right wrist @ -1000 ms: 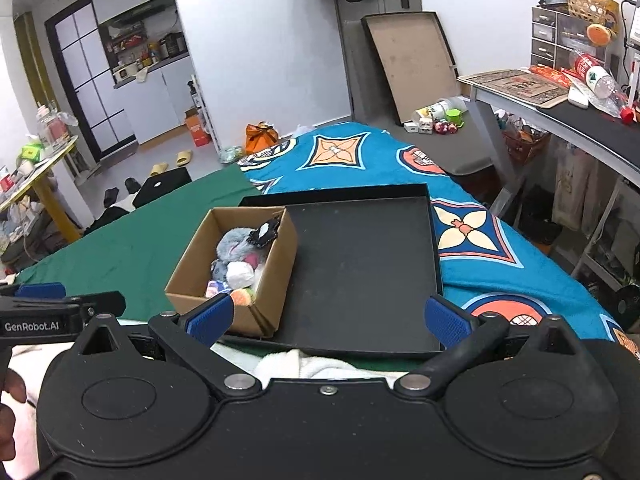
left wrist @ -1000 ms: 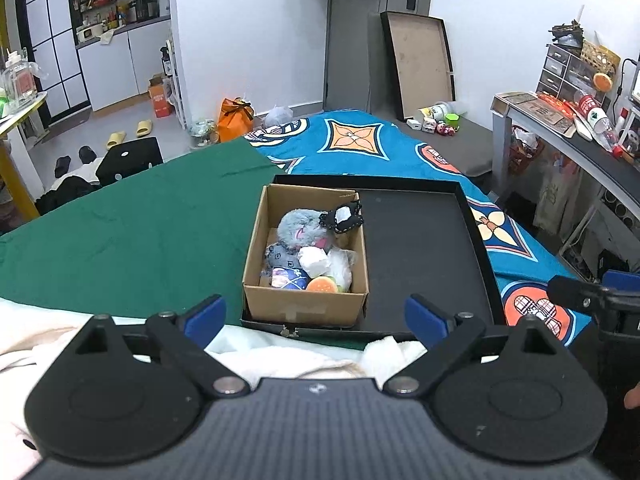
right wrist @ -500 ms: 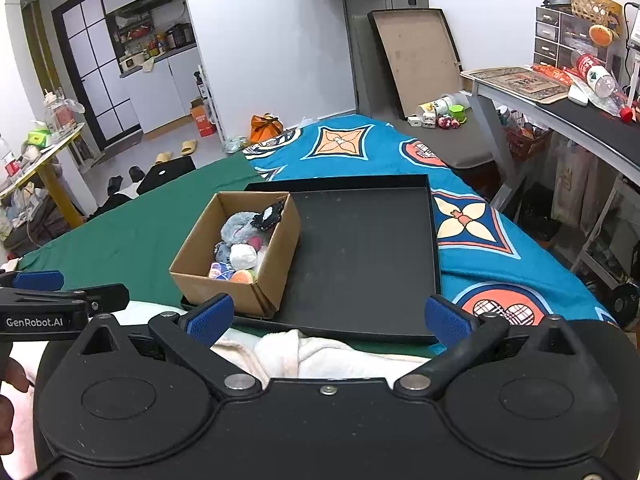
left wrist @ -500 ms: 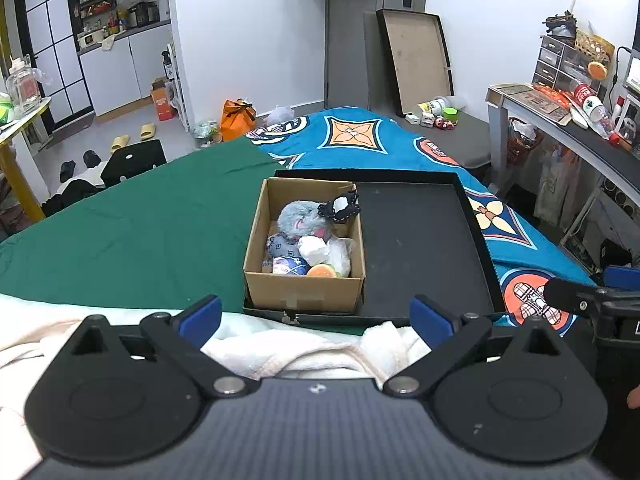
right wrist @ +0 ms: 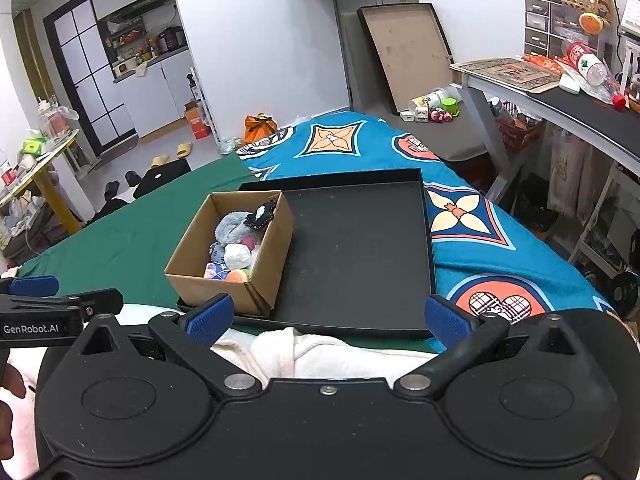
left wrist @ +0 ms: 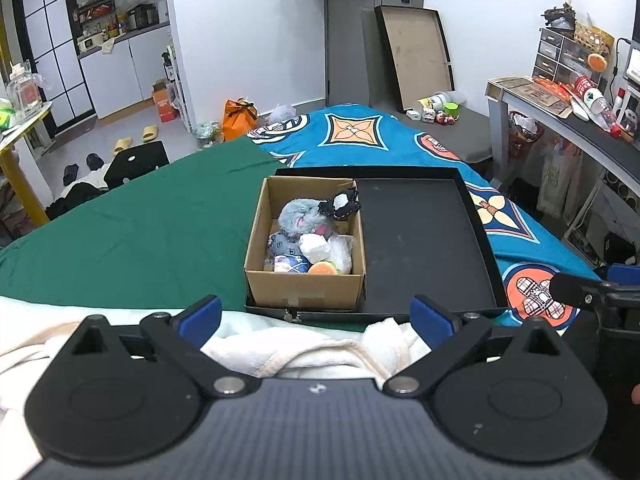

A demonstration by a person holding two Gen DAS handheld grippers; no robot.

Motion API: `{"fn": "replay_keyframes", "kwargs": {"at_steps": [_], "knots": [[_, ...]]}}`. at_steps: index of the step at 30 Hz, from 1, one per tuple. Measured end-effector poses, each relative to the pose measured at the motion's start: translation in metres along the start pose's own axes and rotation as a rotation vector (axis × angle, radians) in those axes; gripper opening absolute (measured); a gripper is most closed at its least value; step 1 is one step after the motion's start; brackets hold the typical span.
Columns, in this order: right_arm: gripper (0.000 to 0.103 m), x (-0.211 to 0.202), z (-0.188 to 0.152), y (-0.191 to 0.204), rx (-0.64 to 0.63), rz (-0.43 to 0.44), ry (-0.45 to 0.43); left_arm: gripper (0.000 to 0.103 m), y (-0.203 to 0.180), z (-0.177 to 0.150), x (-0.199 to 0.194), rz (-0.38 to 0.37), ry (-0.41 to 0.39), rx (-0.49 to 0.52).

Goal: Organize soft objects

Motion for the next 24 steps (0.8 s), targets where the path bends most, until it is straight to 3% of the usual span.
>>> {"fn": "replay_keyframes", "kwargs": {"at_steps": [24], "knots": [[0.103, 0.0014, -0.0010, 0.0013, -0.006, 0.004, 0.006, 0.100, 0.0031, -0.0006, 0.0026, 0.003, 0.010, -0.004]]}}
Point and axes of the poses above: each gripper's, at about its wrist camera, not at the fingertips, and x roughly the way its jaws point, y to its left, z to its top, the point moved 7 cm from there along x, roughly the way its jaws point, and after that the axes turned 10 degrees about -y, right-handed, at the moved point
